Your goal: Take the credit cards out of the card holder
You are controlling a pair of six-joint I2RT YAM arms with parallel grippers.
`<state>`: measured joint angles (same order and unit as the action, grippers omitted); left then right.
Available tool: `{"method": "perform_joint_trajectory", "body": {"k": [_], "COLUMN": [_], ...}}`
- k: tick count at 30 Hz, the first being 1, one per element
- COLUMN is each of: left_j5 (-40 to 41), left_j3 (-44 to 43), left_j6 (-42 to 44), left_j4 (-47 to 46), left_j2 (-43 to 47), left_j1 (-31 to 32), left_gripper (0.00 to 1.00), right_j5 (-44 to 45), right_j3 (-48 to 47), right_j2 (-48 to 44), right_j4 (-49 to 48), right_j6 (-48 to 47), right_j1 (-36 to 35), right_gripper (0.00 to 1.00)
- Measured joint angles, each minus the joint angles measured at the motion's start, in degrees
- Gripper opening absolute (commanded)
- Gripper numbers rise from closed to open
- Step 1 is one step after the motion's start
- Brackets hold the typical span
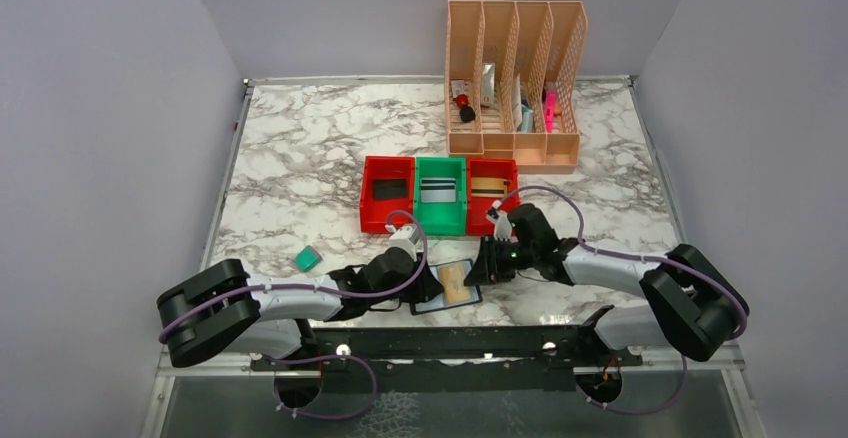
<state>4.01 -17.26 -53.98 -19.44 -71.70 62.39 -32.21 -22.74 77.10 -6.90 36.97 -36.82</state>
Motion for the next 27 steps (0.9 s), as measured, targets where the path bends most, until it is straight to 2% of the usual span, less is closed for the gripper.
{"method": "perform_joint_trajectory", "body": {"k": [9, 27], "left_j5": [0.0, 0.0], "left_j3": [0.1, 0.1], "left_j6": [0.0, 0.0], "left_j4": [0.0, 0.0], "left_j2": [1.3, 1.5], "left_j1": [0.0, 0.0], "left_gripper": [0.28, 0.27], "right_j5": [4.1, 1.4], "right_j3": [-3.9, -4.3], "right_j2": [-6.8, 0.9], "right_j4": [6.6, 4.6], "right_j6": [-1.7, -1.9], "right_j1": [-0.3, -1.4], "right_gripper": [0.3, 0.31]}}
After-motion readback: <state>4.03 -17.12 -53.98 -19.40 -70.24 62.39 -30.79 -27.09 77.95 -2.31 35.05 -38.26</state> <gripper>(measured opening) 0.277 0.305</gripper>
